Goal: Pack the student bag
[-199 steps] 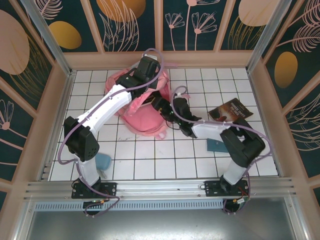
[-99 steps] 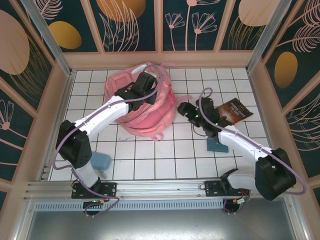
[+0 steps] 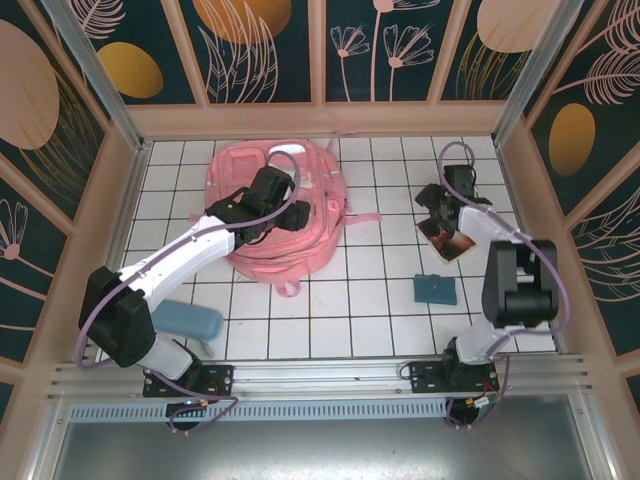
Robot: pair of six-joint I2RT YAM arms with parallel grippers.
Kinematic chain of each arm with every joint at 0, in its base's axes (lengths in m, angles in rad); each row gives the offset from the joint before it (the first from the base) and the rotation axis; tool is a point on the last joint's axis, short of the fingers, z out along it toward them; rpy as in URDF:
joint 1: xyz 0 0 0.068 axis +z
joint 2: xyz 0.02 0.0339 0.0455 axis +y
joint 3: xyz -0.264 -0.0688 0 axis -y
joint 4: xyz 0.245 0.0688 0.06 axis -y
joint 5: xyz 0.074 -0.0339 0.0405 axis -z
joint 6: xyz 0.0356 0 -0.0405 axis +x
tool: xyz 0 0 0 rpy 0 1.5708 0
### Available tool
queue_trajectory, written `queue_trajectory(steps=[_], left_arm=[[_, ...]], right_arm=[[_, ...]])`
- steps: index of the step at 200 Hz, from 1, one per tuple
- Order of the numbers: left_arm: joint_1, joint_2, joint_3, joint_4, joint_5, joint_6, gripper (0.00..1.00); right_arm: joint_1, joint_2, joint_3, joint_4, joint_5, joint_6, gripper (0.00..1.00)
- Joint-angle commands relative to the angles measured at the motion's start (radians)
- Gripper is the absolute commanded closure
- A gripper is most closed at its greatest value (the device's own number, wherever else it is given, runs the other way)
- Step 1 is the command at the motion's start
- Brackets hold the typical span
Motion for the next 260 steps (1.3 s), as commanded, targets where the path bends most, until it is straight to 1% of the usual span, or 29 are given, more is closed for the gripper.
queue_trajectory(steps=[1, 29, 64, 77, 103, 133, 157, 173, 190, 196, 209, 220, 230, 238, 260], left_arm=[[0.006, -0.033, -0.007, 0.063, 0.011, -0.066, 0.18], [0.006, -0.028, -0.019, 0.071, 0.015, -0.074, 0.12], [0.006, -0.034, -0.042, 0.092, 0.022, -0.08, 0.06], [0.006, -0.034, -0.045, 0.101, 0.025, -0.082, 0.06], [0.006, -0.013, -0.033, 0.107, 0.027, -0.095, 0.05], [0.006, 0.031, -0.011, 0.115, 0.065, -0.102, 0.05], [0.006, 0.059, 0.003, 0.119, 0.105, -0.109, 0.05], [0.006, 0.07, 0.004, 0.13, 0.124, -0.117, 0.04], [0.006, 0.08, 0.001, 0.15, 0.151, -0.131, 0.04], [0.006, 0.084, 0.001, 0.16, 0.163, -0.14, 0.04], [0.005, 0.095, 0.001, 0.181, 0.197, -0.164, 0.04], [0.002, 0.102, 0.002, 0.196, 0.232, -0.187, 0.06], [0.001, 0.108, 0.011, 0.197, 0.256, -0.209, 0.07], [0.0, 0.108, 0.016, 0.202, 0.264, -0.22, 0.07], [-0.013, 0.117, 0.018, 0.226, 0.304, -0.242, 0.07]], right_arm=[[-0.047, 0.123, 0.122, -0.071, 0.04, -0.054, 0.23], [-0.069, 0.258, 0.226, -0.113, 0.036, -0.074, 0.23], [-0.056, 0.307, 0.215, -0.098, 0.007, -0.093, 0.23], [-0.037, 0.307, 0.191, -0.084, -0.052, -0.106, 0.23], [0.047, 0.278, 0.103, -0.032, -0.128, -0.126, 0.26], [0.191, 0.232, -0.003, -0.003, -0.176, -0.126, 0.27], [0.303, 0.163, -0.097, 0.004, -0.197, -0.117, 0.27], [0.348, 0.106, -0.152, 0.016, -0.247, -0.111, 0.27], [0.364, 0.036, -0.168, 0.015, -0.291, -0.107, 0.28], [0.362, 0.008, -0.161, 0.005, -0.285, -0.106, 0.28], [0.356, -0.052, -0.128, -0.051, -0.221, -0.115, 0.28], [0.346, -0.087, -0.084, -0.131, -0.13, -0.136, 0.26], [0.33, -0.112, -0.064, -0.19, -0.023, -0.137, 0.25], [0.312, -0.126, -0.067, -0.214, 0.022, -0.14, 0.25], [0.231, -0.141, -0.11, -0.234, 0.044, -0.152, 0.25]])
